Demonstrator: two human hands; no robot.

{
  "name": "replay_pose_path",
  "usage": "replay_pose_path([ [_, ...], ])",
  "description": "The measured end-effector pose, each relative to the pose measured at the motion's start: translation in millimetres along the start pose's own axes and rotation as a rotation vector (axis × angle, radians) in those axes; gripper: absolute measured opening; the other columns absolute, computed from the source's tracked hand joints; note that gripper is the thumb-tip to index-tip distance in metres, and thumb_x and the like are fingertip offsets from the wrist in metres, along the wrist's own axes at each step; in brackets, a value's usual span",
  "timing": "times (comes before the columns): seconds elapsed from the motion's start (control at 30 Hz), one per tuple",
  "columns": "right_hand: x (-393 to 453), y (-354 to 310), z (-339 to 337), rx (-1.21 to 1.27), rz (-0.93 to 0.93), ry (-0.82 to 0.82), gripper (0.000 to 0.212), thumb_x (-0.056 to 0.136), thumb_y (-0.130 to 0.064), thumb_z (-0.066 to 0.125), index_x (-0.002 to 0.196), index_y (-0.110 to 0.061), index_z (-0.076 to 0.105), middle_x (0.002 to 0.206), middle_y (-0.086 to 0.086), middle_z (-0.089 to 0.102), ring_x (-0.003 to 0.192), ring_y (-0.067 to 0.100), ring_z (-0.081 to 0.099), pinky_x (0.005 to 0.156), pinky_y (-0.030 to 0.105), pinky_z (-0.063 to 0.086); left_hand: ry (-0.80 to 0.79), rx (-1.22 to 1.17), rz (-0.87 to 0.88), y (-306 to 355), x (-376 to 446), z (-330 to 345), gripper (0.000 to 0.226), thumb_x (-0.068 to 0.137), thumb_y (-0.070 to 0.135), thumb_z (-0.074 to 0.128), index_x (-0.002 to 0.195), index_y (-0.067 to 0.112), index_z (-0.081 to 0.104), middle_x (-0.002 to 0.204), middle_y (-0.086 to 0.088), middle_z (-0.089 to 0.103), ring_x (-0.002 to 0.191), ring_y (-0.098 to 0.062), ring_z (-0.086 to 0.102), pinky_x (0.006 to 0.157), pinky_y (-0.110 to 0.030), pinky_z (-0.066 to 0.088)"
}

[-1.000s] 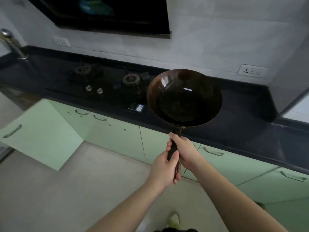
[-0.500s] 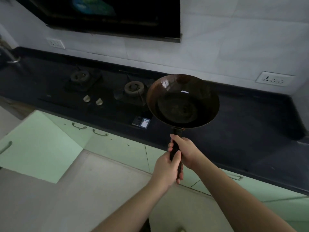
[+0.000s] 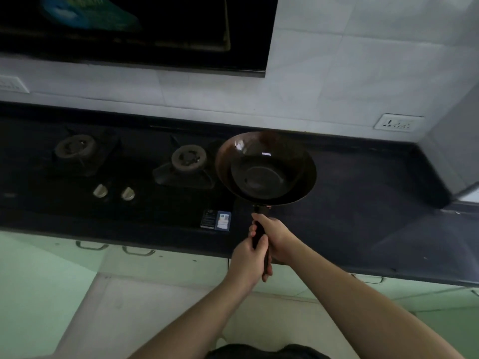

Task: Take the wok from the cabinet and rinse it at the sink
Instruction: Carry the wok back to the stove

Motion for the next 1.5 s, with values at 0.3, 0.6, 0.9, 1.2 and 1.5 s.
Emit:
replay_pose_path([
  [0.3, 25.9, -6.2, -12.7, 0.011, 0.045, 0.019, 0.019, 0.095, -0.021, 0.056, 0.082, -0.008, 0.051, 0.062, 0.003, 0.052, 0.054, 0.015, 0.050, 0.062, 0.029, 0.045, -0.070, -0.057, -0.028, 2.3, 24.4, 10.6, 0.034, 0.099, 0.039, 0.044, 0.083, 0.012, 0.058, 0.047, 0.000, 0.056, 0.041, -0.015, 0.052, 0.040, -0.025, 0.039],
  [0.6, 39.6, -14.4, -24.2, 0.006, 0.087, -0.016, 0.019, 0.096, -0.022, 0.055, 0.083, -0.009, 0.049, 0.063, 0.003, 0.051, 0.054, 0.014, 0.050, 0.060, 0.028, 0.046, -0.075, -0.123, -0.079, 5.2, 38.7, 25.8, 0.033, 0.098, 0.040, 0.046, 0.090, 0.010, 0.058, 0.049, -0.001, 0.056, 0.046, -0.018, 0.055, 0.041, -0.026, 0.038],
  [0.9, 48.7, -12.9, -33.2, 0.020, 0.124, -0.051, 0.018, 0.097, -0.021, 0.053, 0.086, -0.008, 0.048, 0.062, 0.004, 0.051, 0.054, 0.015, 0.049, 0.062, 0.029, 0.045, -0.055, -0.095, -0.127, -5.8, 45.4, 36.6, 0.030, 0.097, 0.042, 0.047, 0.093, 0.015, 0.059, 0.060, 0.000, 0.059, 0.051, -0.015, 0.060, 0.044, -0.026, 0.041],
  [1.2, 59.4, 6.0, -40.6, -0.043, 0.154, -0.022, 0.027, 0.096, -0.031, 0.058, 0.091, -0.004, 0.057, 0.069, 0.008, 0.060, 0.063, 0.021, 0.062, 0.070, 0.034, 0.053, -0.154, -0.114, -0.190, -18.1, 39.0, 36.1, 0.030, 0.100, 0.032, 0.046, 0.107, 0.005, 0.057, 0.064, -0.008, 0.061, 0.053, -0.023, 0.062, 0.041, -0.026, 0.041],
  [1.5, 48.2, 11.6, -49.0, -0.064, 0.186, -0.060, 0.032, 0.093, -0.032, 0.062, 0.106, -0.002, 0.062, 0.088, 0.011, 0.066, 0.080, 0.022, 0.066, 0.064, 0.031, 0.055, -0.174, -0.063, -0.219, -19.8, 39.7, 33.9, 0.030, 0.099, 0.038, 0.048, 0.110, 0.012, 0.058, 0.071, -0.010, 0.064, 0.058, -0.025, 0.066, 0.043, -0.026, 0.045],
])
Point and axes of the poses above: each hand's wrist, its own x-axis towards the middle knuckle, its own z-axis out of the palm, y = z × x, the point moved 10 cm from there along x, towards the middle knuckle
